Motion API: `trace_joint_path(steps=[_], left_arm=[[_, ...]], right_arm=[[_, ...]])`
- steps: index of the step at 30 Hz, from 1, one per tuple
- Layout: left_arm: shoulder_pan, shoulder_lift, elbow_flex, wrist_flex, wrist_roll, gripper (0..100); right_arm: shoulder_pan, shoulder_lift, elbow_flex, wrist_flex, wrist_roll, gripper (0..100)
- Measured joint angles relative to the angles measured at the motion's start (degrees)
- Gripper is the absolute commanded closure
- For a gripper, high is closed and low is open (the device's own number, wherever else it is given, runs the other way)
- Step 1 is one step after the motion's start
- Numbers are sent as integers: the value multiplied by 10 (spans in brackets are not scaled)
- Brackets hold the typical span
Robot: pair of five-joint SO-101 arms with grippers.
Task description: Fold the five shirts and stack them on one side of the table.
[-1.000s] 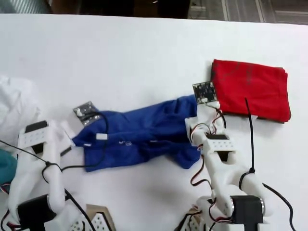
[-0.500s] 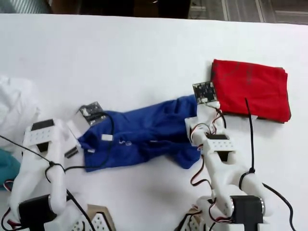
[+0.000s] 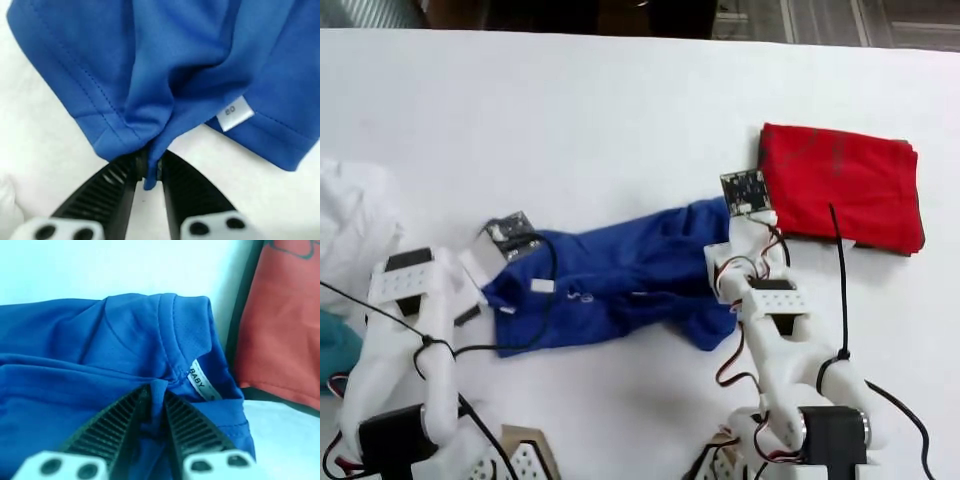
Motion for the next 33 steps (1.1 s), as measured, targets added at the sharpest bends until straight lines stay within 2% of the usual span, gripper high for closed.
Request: trace_joint_path(steps=[6, 10, 14, 18, 22, 28, 33], left_arm=[[0, 0, 0, 0, 1, 974], [-7, 0, -42, 39, 1, 974], [-37, 0, -112, 92, 4, 974], [-43, 0, -164, 132, 47, 974], [-44, 0, -190, 145, 84, 974], [-44, 0, -240, 155, 165, 974], [-29, 0, -331, 236, 226, 974]], right_arm=[[0, 0, 0, 0, 0, 978], [0, 0, -8, 4, 0, 978], [0, -25, -88, 101, 0, 978], [-5, -52, -227, 230, 0, 978], [-18, -53, -366, 316, 0, 978], [-20, -41, -490, 373, 0, 978], [-42, -41, -588, 422, 0, 978]])
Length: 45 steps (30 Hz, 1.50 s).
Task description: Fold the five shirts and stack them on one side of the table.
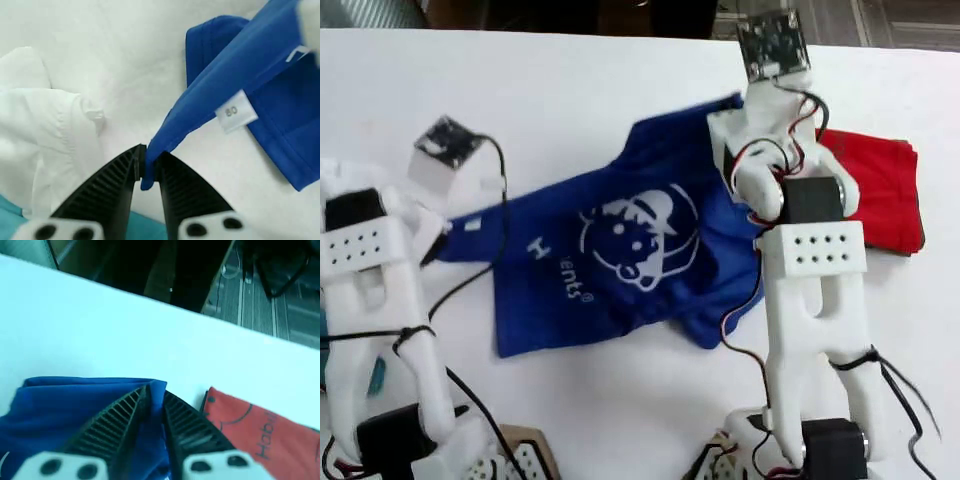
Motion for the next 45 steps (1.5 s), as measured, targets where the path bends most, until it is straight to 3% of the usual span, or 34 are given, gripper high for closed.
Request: trace_joint_path(steps=[10, 21, 30, 45], left_arm=[[74, 1, -287, 197, 39, 974], [27, -11, -535, 243, 39, 974], [18, -147, -571, 243, 39, 974], [18, -200, -572, 243, 65, 974]], right_arm=[[-8, 3, -180, 61, 11, 979], [21, -3, -436, 210, 30, 979], [21, -7, -491, 318, -49, 979], [20, -109, -495, 417, -54, 979]])
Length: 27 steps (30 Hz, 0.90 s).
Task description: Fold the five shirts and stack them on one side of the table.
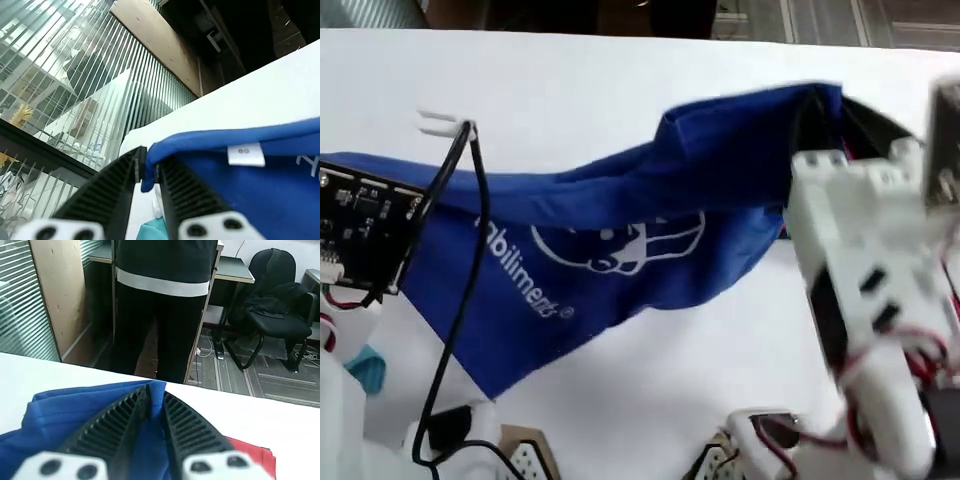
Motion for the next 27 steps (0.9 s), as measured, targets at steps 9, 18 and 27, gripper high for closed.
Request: trace_joint_path(steps=[9, 18, 27], left_arm=[[0, -50, 0, 0, 0, 974], [0, -128, 69, 0, 0, 974], [0, -141, 90, 0, 0, 974]], right_arm=[[0, -85, 8, 46, 0, 979], [-39, -193, 159, 47, 0, 979], [-52, -269, 277, 33, 0, 979]])
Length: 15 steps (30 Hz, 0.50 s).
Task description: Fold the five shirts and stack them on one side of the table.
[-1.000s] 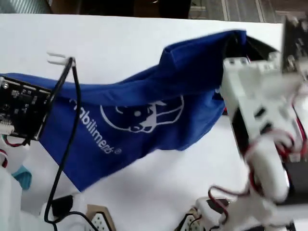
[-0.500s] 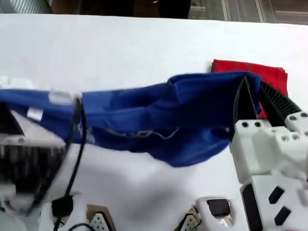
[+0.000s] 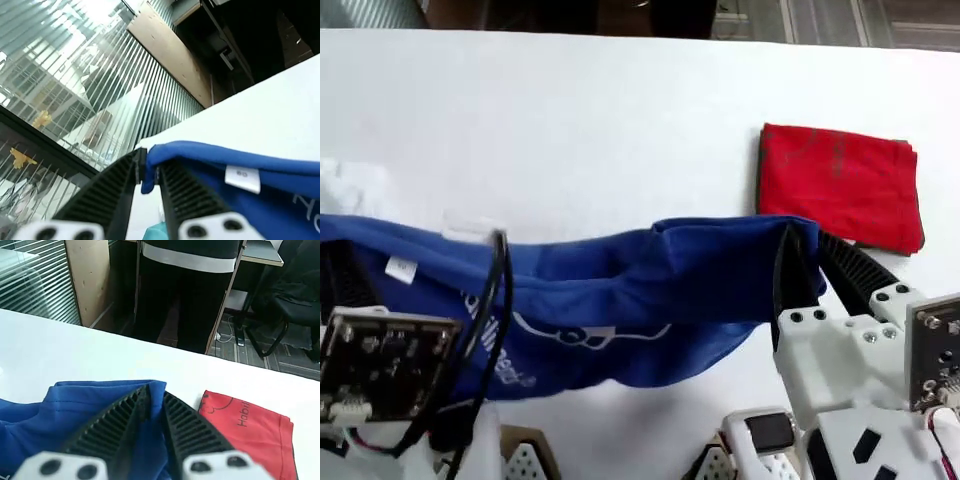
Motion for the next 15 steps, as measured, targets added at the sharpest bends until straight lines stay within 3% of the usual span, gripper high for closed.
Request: trace_joint_path(steps=[6, 15], left_arm=[[0, 0, 47, -26, 0, 974], [0, 0, 185, -128, 0, 974]], right_arm=[[0, -2, 82, -88, 0, 979], [0, 24, 272, -287, 0, 979]])
